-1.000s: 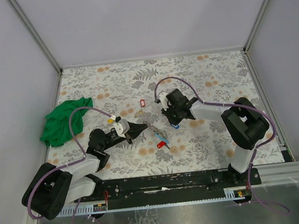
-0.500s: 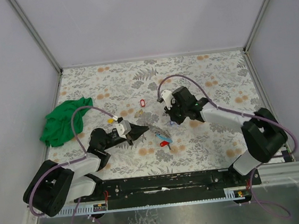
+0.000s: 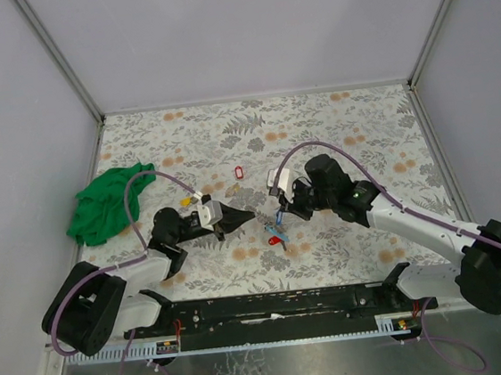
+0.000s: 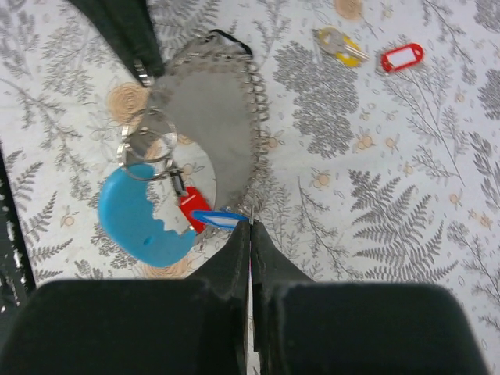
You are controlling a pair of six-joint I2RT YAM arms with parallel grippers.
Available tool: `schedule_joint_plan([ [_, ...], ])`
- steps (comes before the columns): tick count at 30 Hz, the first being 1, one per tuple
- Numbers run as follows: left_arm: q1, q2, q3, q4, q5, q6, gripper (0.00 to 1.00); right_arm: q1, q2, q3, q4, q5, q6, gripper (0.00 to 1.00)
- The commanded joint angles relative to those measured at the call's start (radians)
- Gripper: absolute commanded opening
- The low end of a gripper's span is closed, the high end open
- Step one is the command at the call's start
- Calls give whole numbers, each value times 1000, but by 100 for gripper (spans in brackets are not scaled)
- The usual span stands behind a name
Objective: Put the keys on the keyring
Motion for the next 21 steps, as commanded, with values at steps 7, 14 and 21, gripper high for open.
schedule_joint_plan([
  [7, 5, 37, 56, 90, 75, 1, 0, 52, -66, -10, 93, -119, -58, 0],
  [14, 5, 45, 53, 84, 94, 6, 0, 90, -50, 22, 65, -91, -41, 0],
  [21, 4, 41, 53, 74, 109, 9, 0, 114, -43, 25, 80, -81, -25, 0],
])
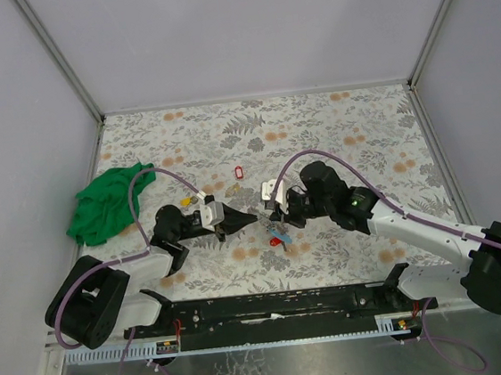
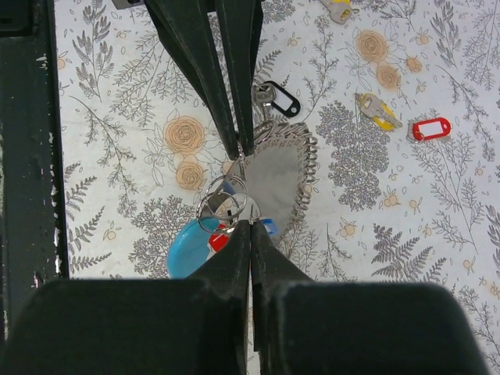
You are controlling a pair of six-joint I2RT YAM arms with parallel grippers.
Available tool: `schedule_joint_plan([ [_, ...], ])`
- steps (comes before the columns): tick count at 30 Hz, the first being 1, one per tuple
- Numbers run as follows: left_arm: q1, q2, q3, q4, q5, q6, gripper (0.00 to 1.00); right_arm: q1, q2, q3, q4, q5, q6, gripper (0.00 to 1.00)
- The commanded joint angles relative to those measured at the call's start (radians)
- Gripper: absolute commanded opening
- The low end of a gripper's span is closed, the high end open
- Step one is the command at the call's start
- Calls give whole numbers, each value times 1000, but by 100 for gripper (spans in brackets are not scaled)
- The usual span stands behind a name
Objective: Put the keys on the keyring
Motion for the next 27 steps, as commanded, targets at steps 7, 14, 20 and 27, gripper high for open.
schedule_joint_plan([
  [7, 3, -3, 23, 50, 29, 8, 0, 36, 9, 44, 55, 0, 20, 0],
  [14, 4, 2, 29, 39, 38, 7, 0, 50, 9, 41, 92, 24, 26, 0],
  [20, 4, 3, 31, 33, 40, 8, 0, 52, 11, 38, 100, 46, 32, 0],
  [27, 4, 1, 31, 28, 28, 12, 0, 53, 9, 41, 78, 45, 31, 0],
])
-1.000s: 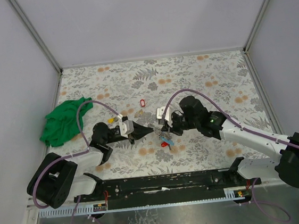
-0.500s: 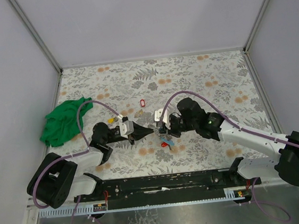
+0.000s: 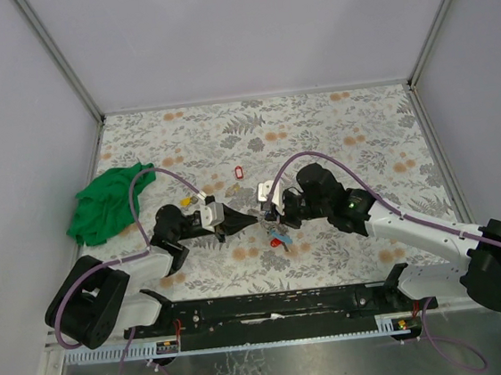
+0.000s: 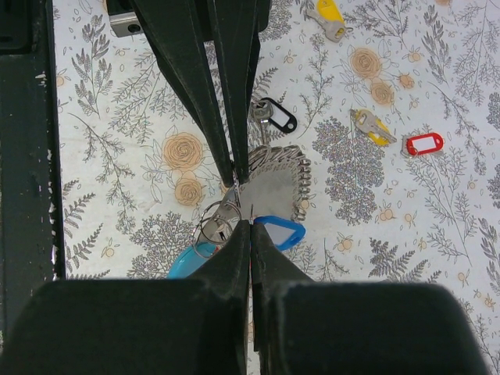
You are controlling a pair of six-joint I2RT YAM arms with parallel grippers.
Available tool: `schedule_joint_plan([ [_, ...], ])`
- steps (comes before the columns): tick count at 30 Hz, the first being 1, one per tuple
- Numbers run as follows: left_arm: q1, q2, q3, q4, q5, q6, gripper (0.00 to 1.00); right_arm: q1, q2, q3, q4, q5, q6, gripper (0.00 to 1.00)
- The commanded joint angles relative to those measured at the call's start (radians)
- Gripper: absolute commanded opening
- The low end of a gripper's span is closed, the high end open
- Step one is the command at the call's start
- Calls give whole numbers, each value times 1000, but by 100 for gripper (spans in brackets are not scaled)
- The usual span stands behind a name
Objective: Put the keys on the keyring
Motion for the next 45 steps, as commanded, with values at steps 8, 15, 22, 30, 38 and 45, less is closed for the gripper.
schedule_joint_plan([
  [8, 3, 1, 30, 13, -4, 24, 0, 12, -22, 40, -7, -9, 5, 0],
  [15, 5, -2, 32, 10, -5, 24, 0, 13, -23, 44, -12, -24, 6, 0],
  [22, 4, -4, 31, 10, -15, 25, 0, 14, -17, 55, -40, -23, 8, 0],
  [30, 4, -5, 30, 6, -17, 28, 0, 14, -26, 55, -34, -28, 18, 0],
  [38, 4, -4, 31, 6, -11, 25, 0, 13, -19, 56, -14, -30, 23, 0],
  [45, 4, 0, 34, 6, -7, 22, 0, 14, -19, 56, -7, -38, 28, 0],
])
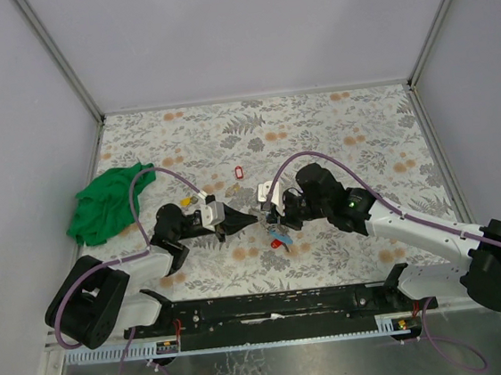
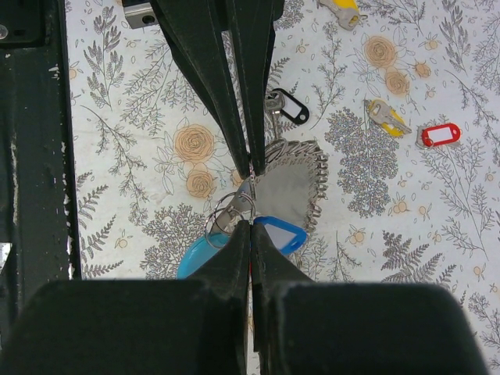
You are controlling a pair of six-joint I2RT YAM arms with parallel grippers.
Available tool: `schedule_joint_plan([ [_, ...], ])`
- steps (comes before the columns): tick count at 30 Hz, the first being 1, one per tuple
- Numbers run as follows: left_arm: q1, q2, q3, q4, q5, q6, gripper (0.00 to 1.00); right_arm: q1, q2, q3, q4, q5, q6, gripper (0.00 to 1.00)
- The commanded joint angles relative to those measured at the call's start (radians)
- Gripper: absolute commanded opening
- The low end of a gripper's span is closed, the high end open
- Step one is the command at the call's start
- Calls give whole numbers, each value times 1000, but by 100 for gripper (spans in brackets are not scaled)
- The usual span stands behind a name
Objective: Put the keys on the keyring
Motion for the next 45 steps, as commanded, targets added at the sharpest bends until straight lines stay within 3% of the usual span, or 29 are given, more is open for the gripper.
schedule_joint_plan([
  [1, 4, 0, 31, 25, -2, 14, 0, 11, -18, 40, 49, -33, 16, 0],
  [45, -7, 28, 41, 76, 10, -61, 0, 37, 19, 43, 80, 1, 17, 0],
])
